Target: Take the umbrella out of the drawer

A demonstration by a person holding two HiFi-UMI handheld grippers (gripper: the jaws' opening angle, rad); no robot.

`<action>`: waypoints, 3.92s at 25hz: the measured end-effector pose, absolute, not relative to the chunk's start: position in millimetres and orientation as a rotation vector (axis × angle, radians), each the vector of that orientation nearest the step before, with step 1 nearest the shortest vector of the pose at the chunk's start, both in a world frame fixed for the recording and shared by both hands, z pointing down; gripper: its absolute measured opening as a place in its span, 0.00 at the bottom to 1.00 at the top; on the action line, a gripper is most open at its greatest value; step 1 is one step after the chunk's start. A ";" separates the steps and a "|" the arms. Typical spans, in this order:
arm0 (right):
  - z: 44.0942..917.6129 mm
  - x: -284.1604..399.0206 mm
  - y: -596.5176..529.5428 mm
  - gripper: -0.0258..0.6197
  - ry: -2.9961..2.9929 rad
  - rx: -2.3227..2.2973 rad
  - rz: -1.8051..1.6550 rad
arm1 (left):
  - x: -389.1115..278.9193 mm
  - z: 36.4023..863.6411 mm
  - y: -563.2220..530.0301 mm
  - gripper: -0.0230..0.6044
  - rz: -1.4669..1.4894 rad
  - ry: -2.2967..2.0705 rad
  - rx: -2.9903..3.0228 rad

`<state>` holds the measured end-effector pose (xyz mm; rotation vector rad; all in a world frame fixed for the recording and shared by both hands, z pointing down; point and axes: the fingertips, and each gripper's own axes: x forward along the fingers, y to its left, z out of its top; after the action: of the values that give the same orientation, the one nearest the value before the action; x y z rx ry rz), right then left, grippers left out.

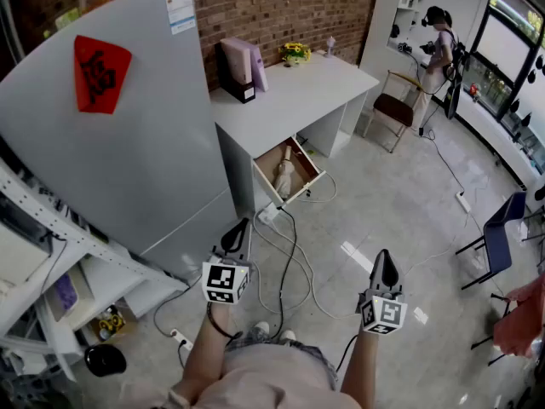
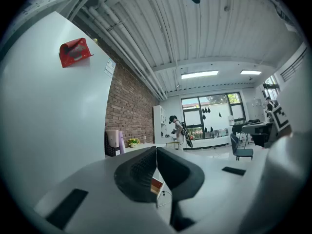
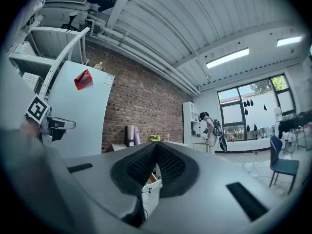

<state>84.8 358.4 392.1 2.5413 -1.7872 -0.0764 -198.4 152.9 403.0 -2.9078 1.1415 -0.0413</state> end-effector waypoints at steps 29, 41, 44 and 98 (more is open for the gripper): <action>385.2 71.1 353.9 0.29 -2.014 2.552 -0.037 | -194.5 403.3 154.6 0.08 -0.033 1.128 -2.928; 380.7 58.0 347.5 0.79 -2.055 2.551 -0.076 | -204.6 407.5 149.0 0.08 -0.042 1.115 -2.947; 383.1 58.2 345.4 0.83 -2.035 2.569 -0.059 | -207.6 407.3 145.0 0.08 -0.037 1.103 -2.951; 420.0 311.2 -98.3 0.84 -2.370 2.183 0.116 | 43.2 442.1 -207.1 0.08 -0.110 1.509 -2.803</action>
<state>311.2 -98.3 420.0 2.1826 -2.3701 0.1165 43.2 -207.1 442.1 -2.8027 1.5090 -0.1104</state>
